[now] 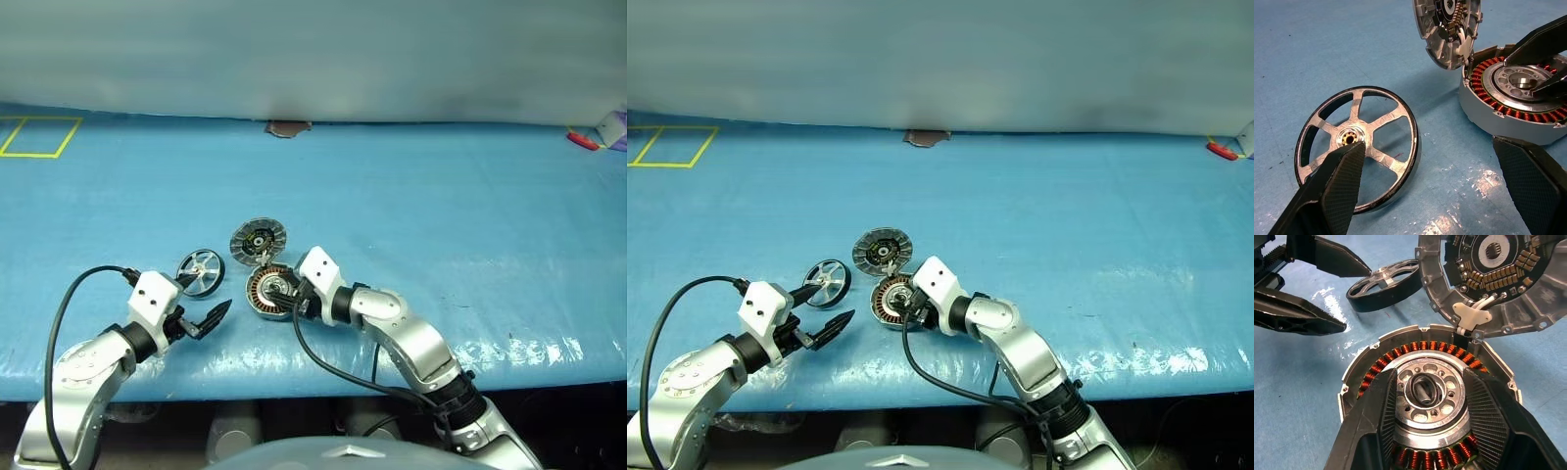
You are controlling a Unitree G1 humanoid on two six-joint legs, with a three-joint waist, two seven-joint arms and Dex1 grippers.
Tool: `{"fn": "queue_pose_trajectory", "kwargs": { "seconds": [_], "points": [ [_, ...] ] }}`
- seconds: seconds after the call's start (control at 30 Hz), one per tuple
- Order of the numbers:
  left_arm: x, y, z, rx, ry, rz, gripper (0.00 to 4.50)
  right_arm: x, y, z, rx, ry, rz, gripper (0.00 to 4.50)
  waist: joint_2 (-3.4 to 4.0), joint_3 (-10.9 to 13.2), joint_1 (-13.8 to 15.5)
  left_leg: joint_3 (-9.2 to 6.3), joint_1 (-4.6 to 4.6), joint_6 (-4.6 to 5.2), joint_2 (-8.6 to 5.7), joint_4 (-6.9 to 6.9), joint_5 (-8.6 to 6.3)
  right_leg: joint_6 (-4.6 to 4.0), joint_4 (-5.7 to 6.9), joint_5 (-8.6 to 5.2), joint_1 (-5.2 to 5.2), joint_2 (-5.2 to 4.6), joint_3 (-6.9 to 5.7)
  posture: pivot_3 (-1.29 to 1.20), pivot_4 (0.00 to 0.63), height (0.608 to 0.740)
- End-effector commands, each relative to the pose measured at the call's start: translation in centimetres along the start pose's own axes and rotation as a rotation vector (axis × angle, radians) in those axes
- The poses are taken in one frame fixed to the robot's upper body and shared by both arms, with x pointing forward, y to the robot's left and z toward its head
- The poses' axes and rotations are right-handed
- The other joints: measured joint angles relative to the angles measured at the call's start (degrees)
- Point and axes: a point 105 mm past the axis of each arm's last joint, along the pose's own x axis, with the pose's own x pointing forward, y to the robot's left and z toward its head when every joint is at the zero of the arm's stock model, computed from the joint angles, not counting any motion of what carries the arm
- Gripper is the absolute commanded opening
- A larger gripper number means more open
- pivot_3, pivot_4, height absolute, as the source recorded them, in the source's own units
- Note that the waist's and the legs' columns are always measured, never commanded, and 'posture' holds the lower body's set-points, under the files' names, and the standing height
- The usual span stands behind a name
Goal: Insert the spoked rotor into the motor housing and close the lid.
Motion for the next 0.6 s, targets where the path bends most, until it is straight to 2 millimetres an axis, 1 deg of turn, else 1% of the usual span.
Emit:
{"fn": "queue_pose_trajectory", "kwargs": {
  "seconds": [0.03, 0.1, 0.13, 0.17, 0.2, 0.3, 0.33, 0.43, 0.6],
  "points": [
    [-0.1, -0.2, 1.4, 0.035, -0.054, -0.006, 4.5, -0.6, 0.6, 3.0, -0.014, -0.111, 0.018, 2.27, 0.0, 0.0, 0.0, 0.0, 0.0, 0.0, 0.0, 0.0, 0.0, 0.0, 0.0, 0.0, 0.0, 0.0, 0.0, 0.0, 0.15, 0.74],
    [-0.1, -0.2, 1.4, 0.035, -0.053, -0.006, 4.5, -0.8, 0.6, 3.7, -0.007, -0.134, 0.015, 2.27, 0.0, 0.0, 0.0, 0.0, 0.0, 0.0, 0.0, -0.01, 0.0, 0.0, 0.0, 0.0, 0.0, 0.0, 0.0, 0.0, 0.15, 0.74],
    [-0.1, -0.2, 1.4, 0.035, -0.053, -0.005, 4.5, -0.9, 0.6, 4.0, -0.003, -0.144, 0.013, 1.9, 0.0, 0.0, 0.0, 0.0, 0.0, 0.0, 0.0, -0.01, 0.0, 0.0, 0.0, 0.0, 0.0, 0.0, 0.0, 0.0, 0.15, 0.74],
    [-0.2, -0.2, 1.4, 0.035, -0.052, -0.005, 4.5, -1.0, 0.6, 4.2, 0.0, -0.149, 0.012, 1.7, -0.01, 0.0, 0.0, 0.0, 0.0, 0.0, 0.0, 0.0, 0.0, 0.0, 0.0, 0.0, 0.0, 0.0, 0.0, 0.0, 0.15, 0.74],
    [-0.2, -0.2, 1.4, 0.035, -0.052, -0.006, 4.5, -1.0, 0.7, 4.2, 0.0, -0.148, 0.014, 1.39, -0.01, 0.0, 0.0, 0.0, 0.0, 0.0, 0.0, 0.0, 0.0, 0.01, 0.0, 0.0, 0.01, 0.0, 0.0, 0.0, 0.15, 0.74],
    [-0.1, -0.2, 1.4, 0.035, -0.051, -0.007, 4.5, -0.9, 0.6, 3.7, -0.015, -0.117, 0.003, 0.43, 0.0, 0.0, 0.0, 0.0, 0.01, 0.0, 0.0, 0.0, 0.0, 0.0, 0.0, 0.0, 0.01, 0.0, 0.0, 0.0, 0.15, 0.74],
    [-0.1, -0.2, 1.4, 0.036, -0.052, -0.008, 4.5, -0.6, 0.4, 3.0, -0.038, -0.077, -0.018, 0.03, 0.0, 0.0, 0.0, 0.0, 0.01, 0.0, 0.0, 0.0, 0.0, 0.0, 0.0, 0.0, 0.01, 0.0, 0.0, 0.0, 0.15, 0.74],
    [-0.1, -0.3, 1.4, 0.037, -0.052, -0.008, 4.5, -0.2, 0.0, 1.9, -0.069, -0.02, -0.049, 0.01, -0.01, 0.0, 0.0, 0.0, 0.0, 0.0, 0.0, 0.0, 0.0, 0.0, 0.0, 0.0, 0.0, 0.0, 0.0, 0.0, 0.15, 0.74],
    [-0.2, -0.3, 1.4, 0.036, -0.05, -0.007, 4.5, 0.3, -0.2, 1.5, -0.074, -0.004, -0.066, 0.01, -0.01, 0.0, 0.0, 0.0, -0.01, 0.0, 0.0, 0.0, 0.0, 0.0, 0.0, 0.0, -0.01, 0.0, 0.0, 0.0, 0.15, 0.74]
  ]
}}
